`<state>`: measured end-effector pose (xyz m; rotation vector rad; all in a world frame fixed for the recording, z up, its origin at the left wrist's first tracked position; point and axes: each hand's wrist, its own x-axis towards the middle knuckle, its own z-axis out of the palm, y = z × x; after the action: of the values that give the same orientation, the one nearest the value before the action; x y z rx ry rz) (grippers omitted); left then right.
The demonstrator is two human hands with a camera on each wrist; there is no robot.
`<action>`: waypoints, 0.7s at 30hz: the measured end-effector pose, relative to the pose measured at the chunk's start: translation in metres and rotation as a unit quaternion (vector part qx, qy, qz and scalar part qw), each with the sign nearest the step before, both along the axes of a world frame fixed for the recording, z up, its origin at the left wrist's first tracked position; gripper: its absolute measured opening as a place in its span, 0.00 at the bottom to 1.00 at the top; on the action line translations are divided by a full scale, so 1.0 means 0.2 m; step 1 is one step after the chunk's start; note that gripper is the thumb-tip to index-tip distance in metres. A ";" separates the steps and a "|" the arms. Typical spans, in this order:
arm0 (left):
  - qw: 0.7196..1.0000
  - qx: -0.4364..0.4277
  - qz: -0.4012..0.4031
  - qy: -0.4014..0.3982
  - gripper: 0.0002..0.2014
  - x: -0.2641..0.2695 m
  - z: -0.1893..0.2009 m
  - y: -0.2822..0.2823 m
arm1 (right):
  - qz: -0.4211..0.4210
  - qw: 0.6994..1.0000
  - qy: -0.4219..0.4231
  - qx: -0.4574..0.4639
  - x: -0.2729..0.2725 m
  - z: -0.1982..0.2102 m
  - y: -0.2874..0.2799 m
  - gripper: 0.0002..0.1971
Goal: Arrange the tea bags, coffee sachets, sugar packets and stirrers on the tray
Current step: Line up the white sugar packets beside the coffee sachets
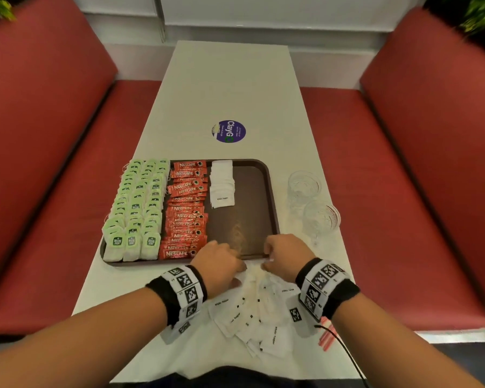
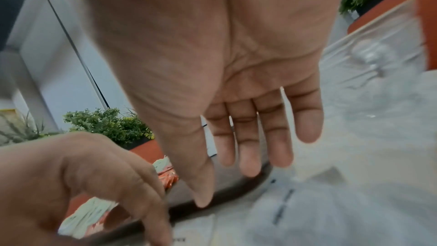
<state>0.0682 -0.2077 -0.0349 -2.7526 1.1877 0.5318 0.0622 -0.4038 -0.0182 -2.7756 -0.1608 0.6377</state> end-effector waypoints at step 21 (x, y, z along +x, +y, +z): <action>0.998 0.061 -0.011 0.017 0.11 -0.01 0.02 -0.09 | -0.072 0.997 -0.023 -0.004 -0.15 -0.02 -0.06 0.10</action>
<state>0.0653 -0.2249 -0.0302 -2.6347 1.1512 0.6307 0.0331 -0.4153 -0.0229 -2.7784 0.0327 0.5392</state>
